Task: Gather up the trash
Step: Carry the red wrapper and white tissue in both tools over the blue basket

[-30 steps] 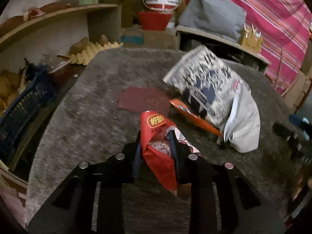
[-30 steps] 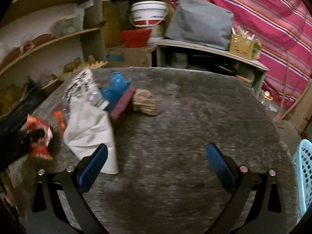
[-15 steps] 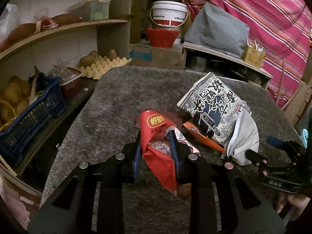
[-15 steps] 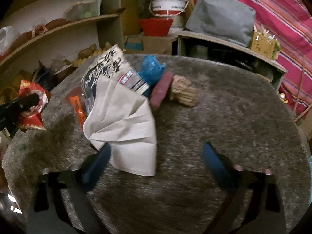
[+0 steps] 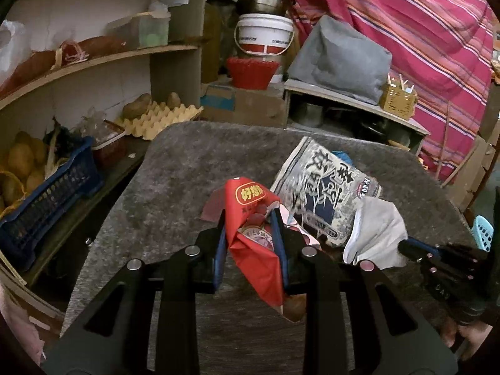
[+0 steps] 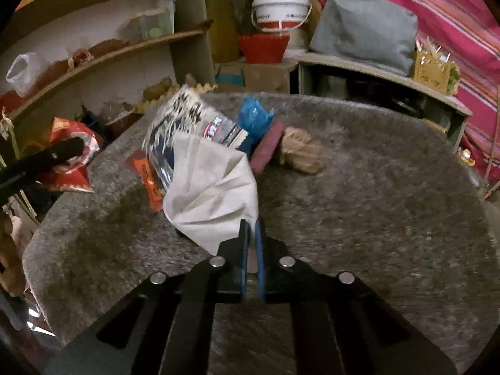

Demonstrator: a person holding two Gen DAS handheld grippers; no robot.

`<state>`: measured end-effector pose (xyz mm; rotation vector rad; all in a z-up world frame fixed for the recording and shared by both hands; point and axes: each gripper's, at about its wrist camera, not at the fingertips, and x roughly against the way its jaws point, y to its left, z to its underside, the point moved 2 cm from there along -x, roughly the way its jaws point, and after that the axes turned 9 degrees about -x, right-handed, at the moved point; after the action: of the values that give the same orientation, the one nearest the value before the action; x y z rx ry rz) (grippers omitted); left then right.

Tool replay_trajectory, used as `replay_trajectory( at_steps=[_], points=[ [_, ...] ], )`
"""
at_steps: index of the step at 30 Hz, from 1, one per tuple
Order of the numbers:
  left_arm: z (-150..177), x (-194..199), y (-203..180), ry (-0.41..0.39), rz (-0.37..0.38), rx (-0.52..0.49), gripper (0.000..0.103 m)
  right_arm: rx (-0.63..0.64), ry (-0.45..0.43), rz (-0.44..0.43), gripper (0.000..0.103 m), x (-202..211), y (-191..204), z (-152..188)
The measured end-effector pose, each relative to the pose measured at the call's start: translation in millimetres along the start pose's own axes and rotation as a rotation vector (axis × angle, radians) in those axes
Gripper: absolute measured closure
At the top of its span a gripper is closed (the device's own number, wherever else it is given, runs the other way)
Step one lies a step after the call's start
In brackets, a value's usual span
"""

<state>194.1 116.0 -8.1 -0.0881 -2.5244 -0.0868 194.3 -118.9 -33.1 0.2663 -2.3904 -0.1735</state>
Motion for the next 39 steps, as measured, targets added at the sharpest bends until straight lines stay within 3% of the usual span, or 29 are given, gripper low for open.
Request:
replay_trajectory(
  at_steps=[7, 17, 31, 39],
  points=[
    [-13, 7, -33, -0.036, 0.039, -0.019, 0.078, -0.059, -0.05, 0.038, 0.099, 35, -47, -8],
    [-23, 3, -111, -0.049, 0.137, -0.074, 0.078, -0.143, -0.116, 0.141, 0.099, 84, -128, -8],
    [-35, 4, -253, -0.082, 0.289, -0.204, 0.078, -0.271, -0.192, 0.28, 0.099, 154, -239, 6],
    [-40, 11, -354, -0.104, 0.383, -0.306, 0.078, -0.371, -0.236, 0.433, 0.099, 204, -323, 23]
  ],
)
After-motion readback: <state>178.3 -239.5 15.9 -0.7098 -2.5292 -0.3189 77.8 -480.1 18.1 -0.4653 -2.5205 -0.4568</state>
